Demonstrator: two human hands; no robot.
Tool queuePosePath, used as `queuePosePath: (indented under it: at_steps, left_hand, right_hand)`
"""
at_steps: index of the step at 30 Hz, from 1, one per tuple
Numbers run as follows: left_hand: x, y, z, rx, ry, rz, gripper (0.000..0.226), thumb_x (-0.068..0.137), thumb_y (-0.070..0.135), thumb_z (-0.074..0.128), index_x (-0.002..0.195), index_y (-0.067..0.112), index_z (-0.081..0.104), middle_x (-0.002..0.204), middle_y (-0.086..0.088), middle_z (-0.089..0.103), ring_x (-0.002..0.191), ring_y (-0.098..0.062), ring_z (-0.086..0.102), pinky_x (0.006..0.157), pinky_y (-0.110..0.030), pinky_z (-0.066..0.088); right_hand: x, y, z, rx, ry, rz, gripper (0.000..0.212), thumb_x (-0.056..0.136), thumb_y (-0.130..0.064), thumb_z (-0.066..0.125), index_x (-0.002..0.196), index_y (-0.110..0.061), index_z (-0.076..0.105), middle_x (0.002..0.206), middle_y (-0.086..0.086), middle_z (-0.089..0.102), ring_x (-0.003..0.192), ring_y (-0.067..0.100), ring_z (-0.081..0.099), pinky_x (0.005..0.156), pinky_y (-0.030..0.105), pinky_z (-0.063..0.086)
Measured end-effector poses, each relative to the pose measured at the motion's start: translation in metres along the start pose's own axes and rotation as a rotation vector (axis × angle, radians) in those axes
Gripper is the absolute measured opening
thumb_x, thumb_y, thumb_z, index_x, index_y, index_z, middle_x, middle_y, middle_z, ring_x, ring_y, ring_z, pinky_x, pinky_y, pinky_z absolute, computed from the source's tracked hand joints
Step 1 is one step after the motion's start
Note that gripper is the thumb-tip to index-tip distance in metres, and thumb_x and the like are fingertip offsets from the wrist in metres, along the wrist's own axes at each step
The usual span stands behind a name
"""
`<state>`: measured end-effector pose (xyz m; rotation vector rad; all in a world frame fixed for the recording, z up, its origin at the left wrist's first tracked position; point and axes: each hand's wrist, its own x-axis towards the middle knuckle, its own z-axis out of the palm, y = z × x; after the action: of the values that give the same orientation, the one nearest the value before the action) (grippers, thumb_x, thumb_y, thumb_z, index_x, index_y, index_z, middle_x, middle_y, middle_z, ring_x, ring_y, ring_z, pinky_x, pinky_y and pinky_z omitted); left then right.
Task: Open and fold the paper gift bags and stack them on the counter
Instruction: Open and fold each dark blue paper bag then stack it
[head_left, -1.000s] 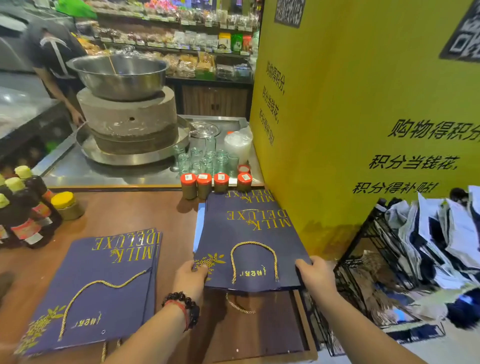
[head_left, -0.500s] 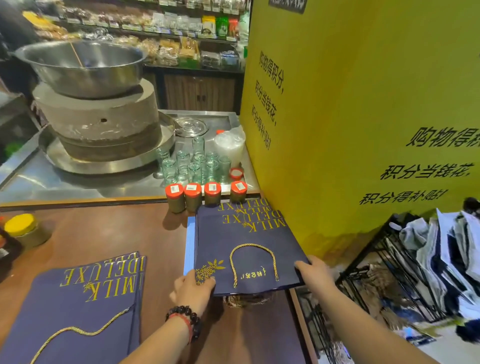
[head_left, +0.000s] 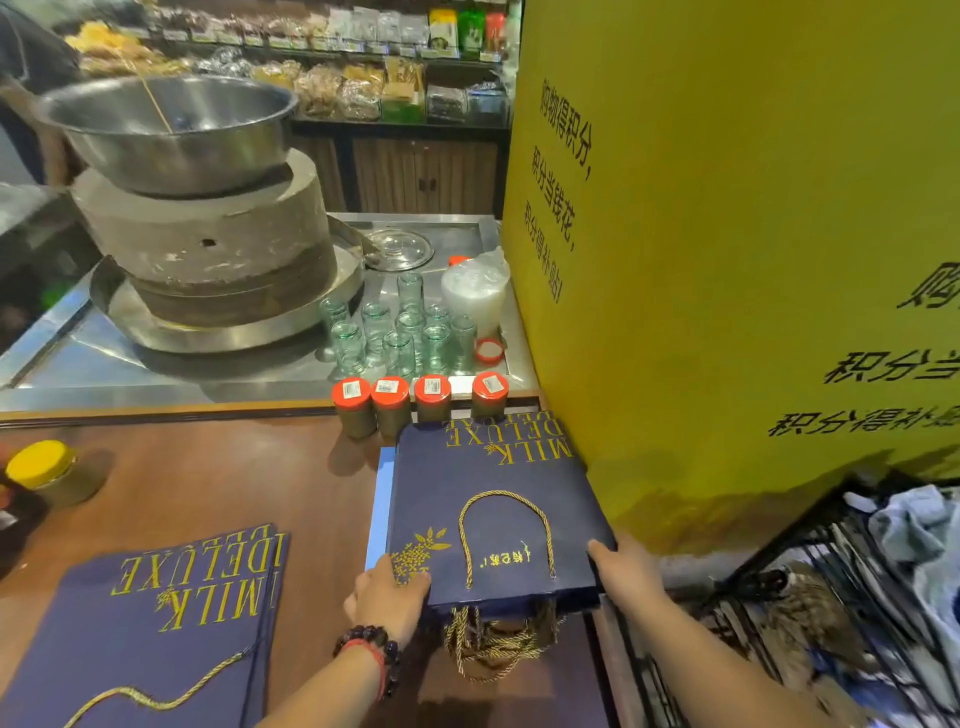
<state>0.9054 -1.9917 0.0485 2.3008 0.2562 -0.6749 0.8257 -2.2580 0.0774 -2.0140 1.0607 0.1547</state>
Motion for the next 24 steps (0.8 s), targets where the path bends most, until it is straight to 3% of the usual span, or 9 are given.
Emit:
queuePosePath:
  at_steps: [4,10,13,16,20,24]
  left_hand:
    - [0.003,-0.001,0.007,0.012,0.014,-0.045,0.026,0.086,0.045,0.054,0.102,0.024,0.053,0.122,-0.011,0.052,0.116,-0.037,0.043,0.098,-0.038,0.032]
    - [0.003,0.005,0.006,0.026,0.021,-0.060,0.048,0.089,0.046,0.051,0.128,0.019,0.047,0.136,-0.012,0.044,0.125,-0.038,0.036,0.104,-0.040,0.033]
    - [-0.002,0.011,0.003,0.052,0.039,-0.021,0.060,0.093,0.043,0.047,0.144,0.016,0.032,0.146,-0.010,0.033,0.134,-0.035,0.026,0.106,-0.038,0.029]
    - [-0.009,0.014,-0.003,0.105,0.076,0.069,0.067,0.096,0.044,0.044,0.151,0.017,0.018,0.154,-0.005,0.022,0.140,-0.029,0.017,0.109,-0.038,0.027]
    - [-0.027,0.014,-0.009,0.197,0.101,0.193,0.057,0.096,0.040,0.041,0.147,0.021,0.026,0.155,-0.003,0.020,0.142,-0.025,0.015,0.109,-0.040,0.028]
    - [-0.045,0.006,-0.015,0.248,0.110,0.267,0.044,0.097,0.036,0.040,0.138,0.020,0.038,0.145,-0.001,0.033,0.136,-0.023,0.023,0.106,-0.038,0.029]
  right_hand:
    - [0.012,0.006,0.008,-0.048,0.012,0.008,0.036,0.095,-0.028,0.053,0.125,-0.009,0.058,0.121,0.015,0.065,0.110,0.035,0.058,0.082,0.034,0.042]
    - [0.023,0.012,0.013,-0.084,0.004,-0.010,0.041,0.095,-0.035,0.052,0.127,-0.010,0.057,0.120,0.016,0.065,0.109,0.036,0.059,0.088,0.040,0.047]
    - [0.023,0.010,0.013,-0.161,0.035,-0.006,0.042,0.095,-0.037,0.050,0.124,-0.008,0.055,0.119,0.018,0.062,0.108,0.037,0.059,0.087,0.042,0.048]
    - [0.013,0.005,0.011,-0.326,0.123,-0.132,0.043,0.093,-0.036,0.049,0.126,-0.009,0.053,0.123,0.015,0.056,0.111,0.036,0.055,0.091,0.045,0.047]
    - [-0.007,-0.006,0.014,-0.544,0.195,-0.339,0.045,0.094,-0.037,0.047,0.136,-0.023,0.050,0.137,0.001,0.050,0.124,0.025,0.048,0.101,0.039,0.039]
    - [-0.029,-0.019,0.028,-0.600,0.165,-0.514,0.042,0.093,-0.035,0.049,0.134,-0.025,0.053,0.133,-0.004,0.053,0.123,0.019,0.050,0.102,0.037,0.039]
